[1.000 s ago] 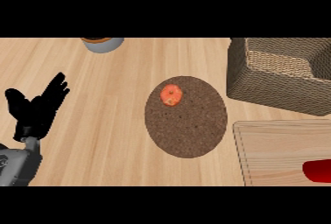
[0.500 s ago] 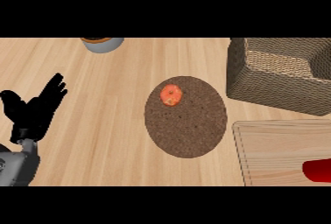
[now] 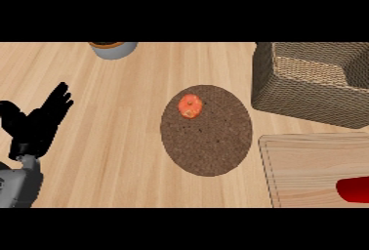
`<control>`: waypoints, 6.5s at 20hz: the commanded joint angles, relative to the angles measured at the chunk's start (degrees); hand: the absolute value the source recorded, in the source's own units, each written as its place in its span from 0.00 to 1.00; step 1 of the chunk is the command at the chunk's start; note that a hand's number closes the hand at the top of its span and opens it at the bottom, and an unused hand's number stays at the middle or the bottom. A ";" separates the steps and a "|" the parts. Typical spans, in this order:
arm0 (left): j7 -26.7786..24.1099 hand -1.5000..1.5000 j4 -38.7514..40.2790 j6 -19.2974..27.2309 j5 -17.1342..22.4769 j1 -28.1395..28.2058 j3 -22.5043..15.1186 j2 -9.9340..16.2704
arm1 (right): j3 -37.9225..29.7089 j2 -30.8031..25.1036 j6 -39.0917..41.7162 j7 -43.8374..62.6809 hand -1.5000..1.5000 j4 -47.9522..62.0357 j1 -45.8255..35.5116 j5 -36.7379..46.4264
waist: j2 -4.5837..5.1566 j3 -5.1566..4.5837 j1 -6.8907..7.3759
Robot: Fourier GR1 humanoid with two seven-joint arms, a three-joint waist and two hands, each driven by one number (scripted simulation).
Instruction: Pick the can from the cutting board and place it in the basket
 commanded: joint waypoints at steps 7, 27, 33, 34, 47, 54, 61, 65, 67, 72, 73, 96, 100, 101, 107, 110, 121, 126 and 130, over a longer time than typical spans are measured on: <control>1.09 0.50 -2.15 0.58 -3.68 0.63 1.15 -3.46 | 1.09 1.19 1.18 -5.36 0.00 -1.84 2.86 2.73 | 0.00 -0.01 -0.03; 0.53 0.50 -1.24 -3.71 -4.70 -0.42 4.81 -4.00 | 8.77 3.75 -13.38 -8.98 1.00 8.93 -0.62 19.39 | 0.05 0.01 0.13; 2.12 0.50 -1.80 -4.04 -4.25 -0.84 5.21 -3.19 | 24.66 16.51 -12.39 0.33 1.00 -8.06 2.84 26.50 | -0.15 -0.14 0.77; 0.98 0.50 -0.55 -3.34 -5.32 -0.18 3.26 -5.56 | 29.55 19.48 -12.51 2.39 1.00 -9.82 2.15 29.05 | -0.01 -0.25 1.08; 0.99 0.50 0.08 -0.37 -7.52 -0.78 2.35 -7.82 | 73.38 25.10 -32.74 31.39 1.00 -14.04 3.04 19.74 | -0.04 0.06 0.16; 1.40 0.50 -0.12 -3.38 -5.53 -1.27 5.43 -3.78 | 81.51 25.11 -42.27 36.16 1.00 -31.26 4.04 25.52 | -0.37 -0.06 -0.58; 0.49 0.50 -1.12 -2.42 -6.15 0.94 4.36 -5.91 | 74.83 24.95 -41.05 48.10 1.00 -34.55 -7.18 27.71 | -0.20 -0.11 0.07; 0.34 0.50 -2.39 -1.49 -6.93 0.60 4.18 -6.12 | 70.29 24.93 -35.01 54.97 1.00 -38.79 -14.14 28.32 | -0.09 -0.11 0.37; 0.62 0.50 -3.22 -4.56 -5.34 2.21 4.45 -4.78 | 70.09 25.01 -32.59 63.98 1.00 -41.62 -20.73 29.37 | -0.14 -0.16 0.79; 0.85 0.50 0.34 -2.24 -7.61 -1.24 4.34 -5.60 | 57.56 25.10 -25.48 72.16 1.00 -39.00 -37.24 23.37 | 0.08 -0.07 0.38; 0.55 0.50 0.52 -2.57 -7.21 -2.86 4.17 -5.79 | 54.14 25.11 -27.52 73.16 1.00 -35.82 -42.70 22.06 | 0.18 -0.10 0.64; 4.89 0.50 -6.34 -3.39 -6.21 0.39 5.44 -6.18 | 21.33 8.47 -32.28 42.38 1.00 -1.50 -47.09 14.15 | 0.04 0.02 0.52; 4.20 0.50 -2.73 -5.17 -6.17 -1.75 6.81 -4.46 | 18.68 8.46 -34.82 40.46 1.00 5.07 -50.93 12.39 | 0.07 0.00 0.52; -0.19 0.50 2.03 -3.73 -7.70 -2.69 6.26 -6.32 | 17.50 8.08 -36.82 33.82 1.00 6.72 -46.22 10.30 | 0.20 0.01 0.28; -0.63 0.50 1.61 -5.38 -7.11 -1.49 6.53 -5.68 | 11.54 7.47 -46.38 35.13 0.00 14.01 -47.91 12.52 | 0.20 0.00 0.41; 2.98 0.50 -2.02 -3.16 -8.18 -1.82 5.33 -7.41 | 12.91 6.83 -45.32 33.49 0.00 20.28 -50.62 11.06 | 0.08 0.00 0.49; 2.50 0.50 -4.25 -4.67 -8.29 0.99 5.14 -7.46 | 7.26 5.98 -50.83 23.26 0.00 27.02 -52.96 2.20 | 0.02 0.03 0.69; 0.40 0.50 -2.01 -5.15 -8.01 1.13 6.39 -6.70 | -4.04 1.71 -49.39 25.22 0.00 25.45 -53.72 -8.93 | -0.07 0.06 -0.01; -0.94 0.50 0.76 -5.20 -7.89 0.25 7.33 -6.56 | -9.94 -1.93 -43.42 23.29 0.00 22.92 -47.85 -17.23 | -0.09 0.04 -0.88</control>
